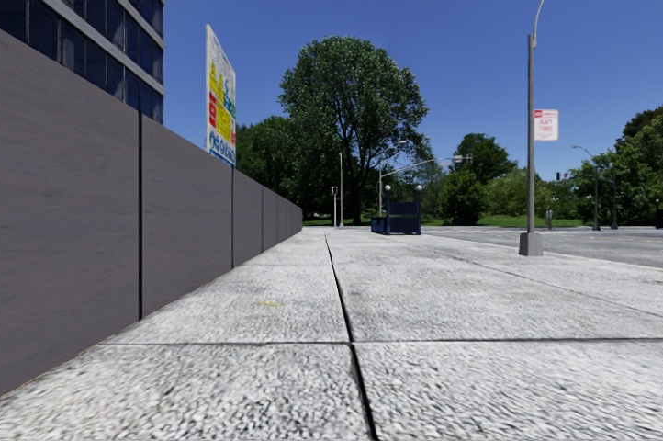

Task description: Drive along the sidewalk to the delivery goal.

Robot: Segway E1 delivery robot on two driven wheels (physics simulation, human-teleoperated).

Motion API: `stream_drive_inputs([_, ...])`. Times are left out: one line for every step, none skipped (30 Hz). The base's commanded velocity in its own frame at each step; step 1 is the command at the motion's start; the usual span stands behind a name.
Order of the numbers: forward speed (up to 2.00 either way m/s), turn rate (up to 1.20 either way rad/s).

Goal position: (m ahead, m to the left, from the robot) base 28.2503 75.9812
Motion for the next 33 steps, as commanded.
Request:
stream_drive_inputs([2.0,0.0])
stream_drive_inputs([2.0,0.0])
stream_drive_inputs([2.0,0.0])
stream_drive_inputs([2.0,0.0])
stream_drive_inputs([2.0,0.0])
stream_drive_inputs([2.0,0.0])
stream_drive_inputs([2.0,0.0])
stream_drive_inputs([2.0,0.0])
stream_drive_inputs([2.0,0.0])
stream_drive_inputs([2.0,0.0])
stream_drive_inputs([2.0,0.0])
stream_drive_inputs([2.0,0.0])
stream_drive_inputs([2.0,0.0])
stream_drive_inputs([2.0,0.0])
stream_drive_inputs([2.0,0.0])
stream_drive_inputs([2.0,0.0])
stream_drive_inputs([2.0,0.0])
stream_drive_inputs([2.0,0.0])
stream_drive_inputs([2.0,0.0])
stream_drive_inputs([2.0,0.0])
stream_drive_inputs([2.0,0.0])
stream_drive_inputs([2.0,0.0])
stream_drive_inputs([2.0,0.0])
stream_drive_inputs([2.0,0.0])
stream_drive_inputs([2.0,0.0])
stream_drive_inputs([2.0,0.0])
stream_drive_inputs([2.0,0.0])
stream_drive_inputs([2.0,0.0])
stream_drive_inputs([2.0,0.0])
stream_drive_inputs([2.0,0.0])
stream_drive_inputs([2.0,0.0])
stream_drive_inputs([2.0,0.0])
stream_drive_inputs([2.0,0.0])
